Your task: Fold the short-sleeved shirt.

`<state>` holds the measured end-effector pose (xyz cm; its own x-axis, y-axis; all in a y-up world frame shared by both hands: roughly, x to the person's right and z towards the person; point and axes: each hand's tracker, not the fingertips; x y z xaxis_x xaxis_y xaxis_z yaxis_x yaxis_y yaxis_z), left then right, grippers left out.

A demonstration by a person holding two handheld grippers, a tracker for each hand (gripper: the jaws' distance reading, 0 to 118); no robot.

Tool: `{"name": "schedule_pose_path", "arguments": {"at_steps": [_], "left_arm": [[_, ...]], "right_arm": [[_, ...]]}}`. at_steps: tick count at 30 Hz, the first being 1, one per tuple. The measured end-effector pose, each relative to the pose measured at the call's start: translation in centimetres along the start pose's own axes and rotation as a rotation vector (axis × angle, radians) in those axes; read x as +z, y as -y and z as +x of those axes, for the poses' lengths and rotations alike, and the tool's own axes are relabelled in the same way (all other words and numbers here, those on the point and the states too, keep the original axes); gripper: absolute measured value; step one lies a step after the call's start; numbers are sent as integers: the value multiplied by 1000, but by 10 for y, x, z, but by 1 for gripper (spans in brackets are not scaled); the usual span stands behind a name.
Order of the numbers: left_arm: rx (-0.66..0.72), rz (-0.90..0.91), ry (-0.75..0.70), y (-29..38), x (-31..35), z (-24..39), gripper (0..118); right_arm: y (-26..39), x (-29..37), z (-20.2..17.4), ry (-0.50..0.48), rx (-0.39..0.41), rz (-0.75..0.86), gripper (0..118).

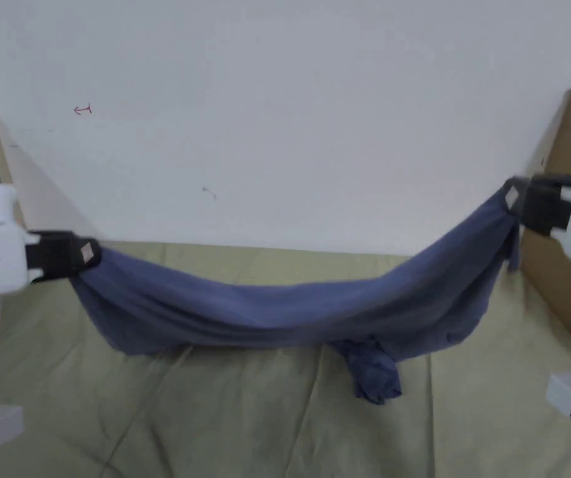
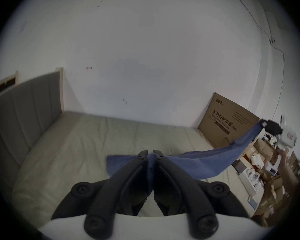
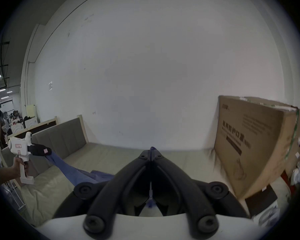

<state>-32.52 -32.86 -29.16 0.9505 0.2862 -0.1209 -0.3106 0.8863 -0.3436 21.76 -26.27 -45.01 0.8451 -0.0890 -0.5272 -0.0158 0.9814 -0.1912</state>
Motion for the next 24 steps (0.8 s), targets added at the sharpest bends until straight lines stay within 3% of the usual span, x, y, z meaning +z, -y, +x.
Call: {"name": "schedule_pose_path", "arguments": {"at_steps": [4,7,10,15,19,20,22,24], "left_arm": [[78,-31,37,54,33,-11,5],[49,-79,53,96,61,-14,5],[48,-130,71,135,92,-16,5],[80,-182,80,187,139,-23,5],[83,-192,66,217,177,-25,5],[88,-193,57,224,185,-27,5],[89,-222,49,236,200,-26,5],[75,-261,38,249,207,-25,5]], "right_arm": [[58,61,-13,-5,-78,-65,0],[99,106,-22,-19,-105,-109,0],[138,148,-37,-10,-48,-186,0],[195,211,-58,-49,-104,-300,0],[219,257,-73,-22,-75,-297,0],[223,263,-74,-35,-118,-330,0],[237,271,-78,-21,-89,-362,0],[253,276,-79,-40,-126,-435,0]]}}
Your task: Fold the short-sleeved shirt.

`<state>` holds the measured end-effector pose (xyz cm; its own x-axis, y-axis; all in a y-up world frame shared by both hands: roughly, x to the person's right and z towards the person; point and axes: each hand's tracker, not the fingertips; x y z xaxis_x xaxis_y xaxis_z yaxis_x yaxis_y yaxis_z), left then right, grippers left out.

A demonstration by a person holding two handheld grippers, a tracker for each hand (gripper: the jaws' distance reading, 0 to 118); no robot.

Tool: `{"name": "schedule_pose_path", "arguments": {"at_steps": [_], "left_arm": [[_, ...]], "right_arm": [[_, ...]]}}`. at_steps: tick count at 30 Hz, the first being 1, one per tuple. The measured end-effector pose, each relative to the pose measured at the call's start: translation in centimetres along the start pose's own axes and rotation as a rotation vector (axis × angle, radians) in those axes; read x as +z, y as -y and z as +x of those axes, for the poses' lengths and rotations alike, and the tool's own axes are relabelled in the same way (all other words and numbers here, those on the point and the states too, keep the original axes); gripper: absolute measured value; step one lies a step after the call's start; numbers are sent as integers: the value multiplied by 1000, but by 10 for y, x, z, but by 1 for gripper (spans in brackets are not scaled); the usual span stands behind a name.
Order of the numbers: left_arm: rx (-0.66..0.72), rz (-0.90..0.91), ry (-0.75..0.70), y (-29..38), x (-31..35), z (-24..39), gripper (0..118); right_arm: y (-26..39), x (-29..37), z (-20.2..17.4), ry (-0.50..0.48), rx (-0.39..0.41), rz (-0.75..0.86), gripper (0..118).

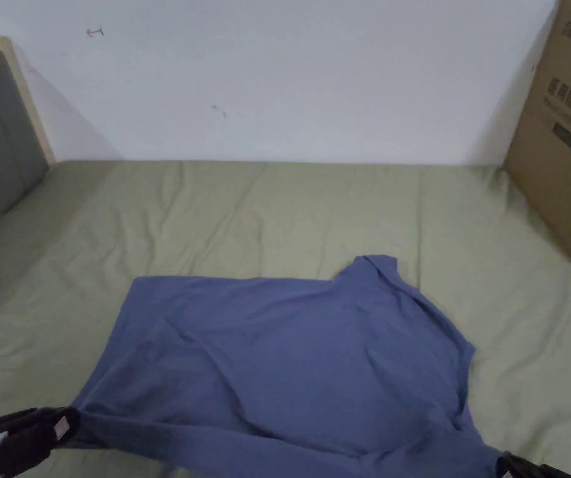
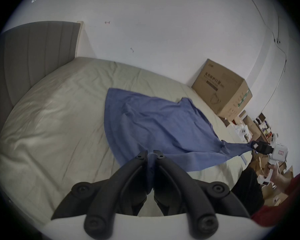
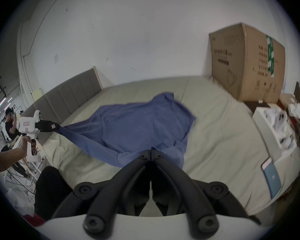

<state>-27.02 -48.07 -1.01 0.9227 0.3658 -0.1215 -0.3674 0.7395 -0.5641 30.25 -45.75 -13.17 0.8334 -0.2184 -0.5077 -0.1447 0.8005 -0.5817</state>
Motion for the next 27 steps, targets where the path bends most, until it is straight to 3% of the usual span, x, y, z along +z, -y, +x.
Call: {"name": "schedule_pose_path", "arguments": {"at_steps": [4,7,18,26,27], "left_arm": [[-40,-61,-14,28,5,10,5],[-77,-92,-24,40,9,15,5],[-142,-161,-19,50,44,21,5],[-124,-228,-39,66,37,15,5],[-101,-251,-35,67,35,14,5]], "right_arm": [[26,-10,-4,14,55,-121,0],[37,-11,12,17,13,-185,0],[37,26,26,53,-6,-119,0],[55,18,27,61,-39,-211,0],[59,15,43,56,-44,-225,0]]}}
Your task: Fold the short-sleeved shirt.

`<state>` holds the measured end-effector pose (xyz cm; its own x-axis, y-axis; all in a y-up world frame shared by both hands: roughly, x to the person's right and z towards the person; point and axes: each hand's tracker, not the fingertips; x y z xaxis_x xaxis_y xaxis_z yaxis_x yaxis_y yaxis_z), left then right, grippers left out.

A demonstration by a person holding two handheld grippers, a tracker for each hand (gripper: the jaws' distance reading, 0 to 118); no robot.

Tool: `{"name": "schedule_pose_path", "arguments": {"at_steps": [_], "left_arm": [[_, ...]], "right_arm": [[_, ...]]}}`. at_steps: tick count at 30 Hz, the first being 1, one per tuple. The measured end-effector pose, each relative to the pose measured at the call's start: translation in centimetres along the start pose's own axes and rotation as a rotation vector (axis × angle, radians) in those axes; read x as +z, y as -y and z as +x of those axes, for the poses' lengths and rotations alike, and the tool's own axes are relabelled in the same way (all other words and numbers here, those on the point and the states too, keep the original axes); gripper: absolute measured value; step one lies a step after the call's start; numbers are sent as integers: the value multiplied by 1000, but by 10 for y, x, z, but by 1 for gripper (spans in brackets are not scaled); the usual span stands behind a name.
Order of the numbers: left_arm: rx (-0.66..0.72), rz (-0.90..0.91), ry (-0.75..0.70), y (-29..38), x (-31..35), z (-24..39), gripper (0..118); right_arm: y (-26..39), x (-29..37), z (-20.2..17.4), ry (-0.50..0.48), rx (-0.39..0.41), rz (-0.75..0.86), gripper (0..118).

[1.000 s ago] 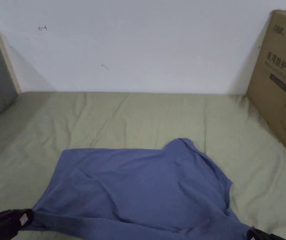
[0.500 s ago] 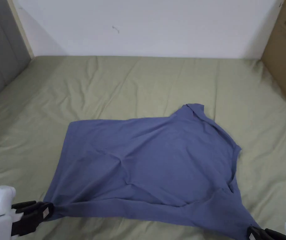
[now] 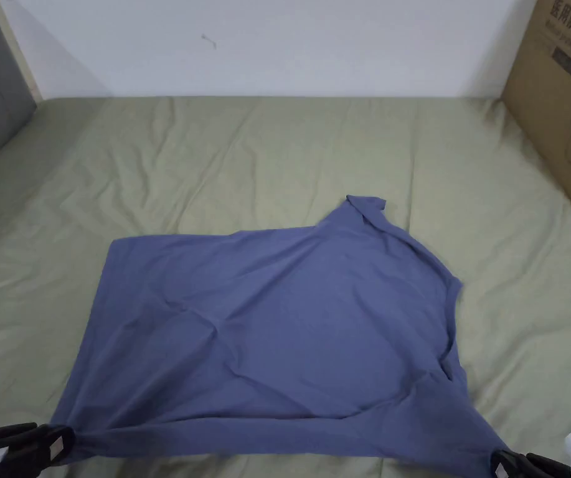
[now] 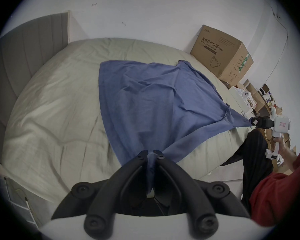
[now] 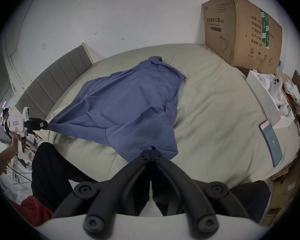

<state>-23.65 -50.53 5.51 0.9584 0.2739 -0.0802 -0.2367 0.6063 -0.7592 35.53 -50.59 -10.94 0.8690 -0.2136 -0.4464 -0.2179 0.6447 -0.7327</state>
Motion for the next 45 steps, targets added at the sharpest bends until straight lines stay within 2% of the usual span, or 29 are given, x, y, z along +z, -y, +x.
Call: {"name": "schedule_pose_path", "arguments": {"at_steps": [2,5,7,8,10,11,12,13,15,18,20,22,24,26,27,28,29,30,32,33,35,37,39,45], "left_arm": [[16,-24,-16,0,-4,-1,11],[71,-37,-27,2,-4,-7,56],[141,-22,8,6,1,-13,63],[172,-13,34,7,4,-15,66],[212,13,26,5,12,-18,80],[242,32,43,4,18,-20,92],[277,63,77,0,25,-20,105],[307,112,106,-5,33,-19,106],[325,213,166,-19,51,-7,106],[274,344,154,-42,71,9,108],[208,412,134,-58,83,24,109],[68,499,84,-68,93,45,109],[31,563,26,-72,98,68,109],[3,559,28,-68,98,85,107],[-31,567,7,-64,99,92,96],[-69,592,-32,-59,100,99,75],[-107,609,-69,-55,102,105,40],[-132,599,-82,-53,102,111,1],[-156,638,-142,-46,102,119,1],[-146,652,-130,-45,105,119,0],[-133,654,-92,-44,108,122,0],[-200,652,-169,-46,111,126,0],[-221,647,-173,-46,114,127,0],[-209,585,-185,-50,115,121,0]], "right_arm": [[-2,-2,4,2,9,-11,0],[-4,-3,8,11,22,-56,0],[-4,0,11,-4,14,-63,0],[-7,2,-6,2,22,-68,0],[-13,-1,-10,24,38,-126,0],[-16,-2,-9,44,40,-146,4],[-22,2,-18,52,37,-136,22],[-26,7,-20,56,30,-116,32],[-39,22,-24,55,44,-6,36],[-63,49,-41,94,101,215,82],[-80,68,-51,66,111,377,82],[-93,82,-62,59,118,494,89],[-103,94,-73,27,132,560,90],[-101,102,-83,26,134,599,90],[-98,103,-87,16,153,608,90],[-97,106,-91,12,165,610,89],[-93,109,-95,11,171,619,86],[-89,112,-100,5,183,636,72],[-83,114,-103,12,206,644,9],[-82,115,-105,28,215,646,5],[-80,119,-108,-30,217,641,3],[-80,118,-110,32,236,637,3],[-82,120,-108,-6,228,635,2],[-83,118,-100,13,221,640,1]]}}
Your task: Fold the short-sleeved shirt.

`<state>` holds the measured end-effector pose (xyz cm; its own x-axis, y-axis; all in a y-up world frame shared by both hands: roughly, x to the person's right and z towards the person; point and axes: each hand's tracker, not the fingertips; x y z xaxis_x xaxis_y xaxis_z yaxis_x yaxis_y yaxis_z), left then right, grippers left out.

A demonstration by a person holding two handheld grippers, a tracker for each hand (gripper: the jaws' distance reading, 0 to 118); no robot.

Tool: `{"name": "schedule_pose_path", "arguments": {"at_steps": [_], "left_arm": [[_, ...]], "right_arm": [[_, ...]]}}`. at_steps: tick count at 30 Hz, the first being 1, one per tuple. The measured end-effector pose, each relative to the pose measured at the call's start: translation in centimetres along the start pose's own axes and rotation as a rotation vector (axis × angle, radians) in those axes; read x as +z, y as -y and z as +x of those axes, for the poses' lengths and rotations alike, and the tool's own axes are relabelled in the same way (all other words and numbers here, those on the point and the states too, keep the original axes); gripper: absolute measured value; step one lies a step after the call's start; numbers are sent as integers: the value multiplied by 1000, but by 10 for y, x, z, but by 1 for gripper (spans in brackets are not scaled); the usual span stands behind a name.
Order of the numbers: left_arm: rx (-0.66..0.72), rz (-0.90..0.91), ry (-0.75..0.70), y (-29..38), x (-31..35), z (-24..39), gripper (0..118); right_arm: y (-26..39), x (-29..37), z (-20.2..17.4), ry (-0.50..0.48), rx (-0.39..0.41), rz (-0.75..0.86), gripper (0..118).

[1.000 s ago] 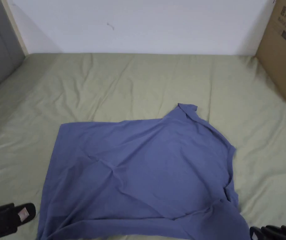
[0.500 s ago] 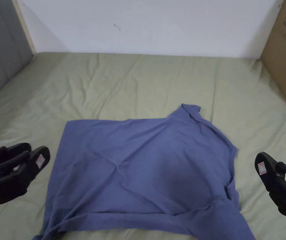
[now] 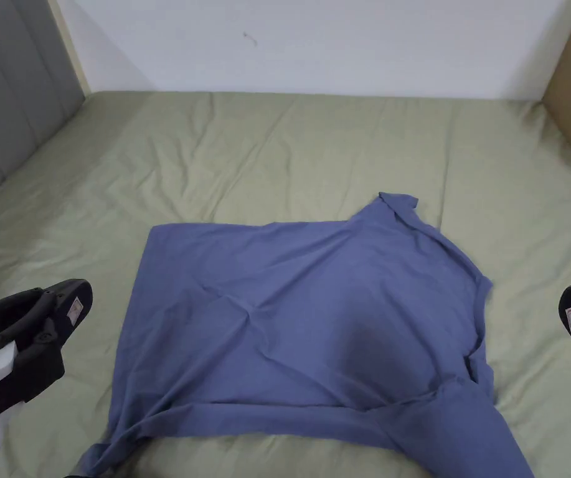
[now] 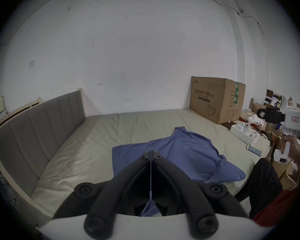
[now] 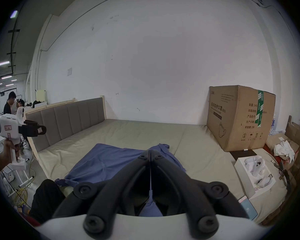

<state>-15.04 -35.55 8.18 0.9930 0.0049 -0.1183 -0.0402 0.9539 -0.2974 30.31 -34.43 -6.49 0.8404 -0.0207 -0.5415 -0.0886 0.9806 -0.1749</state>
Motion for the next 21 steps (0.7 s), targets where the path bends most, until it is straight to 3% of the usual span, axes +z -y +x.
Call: {"name": "schedule_pose_path", "arguments": {"at_steps": [5,7,8,9,10,11,15,21], "left_arm": [[33,-137,41,4,-10,-12,0],[55,-298,49,13,-23,-18,7],[40,-381,59,20,-30,-22,23],[20,-424,53,32,-37,-23,55],[-29,-491,44,48,-44,-26,74],[-83,-572,57,63,-53,-28,79],[-92,-822,68,122,-81,-39,78],[-97,-972,54,163,-104,-44,74]], "right_arm": [[2,0,4,5,-7,-16,1],[6,-1,5,-4,-26,-39,1],[8,-2,6,-19,-54,-59,1],[10,-3,7,-36,-81,-69,1],[12,-4,8,-39,-89,-77,1],[16,-4,7,-37,-91,-82,1],[22,-6,5,-55,-108,-106,1],[25,-7,0,-63,-88,-131,1]]}}
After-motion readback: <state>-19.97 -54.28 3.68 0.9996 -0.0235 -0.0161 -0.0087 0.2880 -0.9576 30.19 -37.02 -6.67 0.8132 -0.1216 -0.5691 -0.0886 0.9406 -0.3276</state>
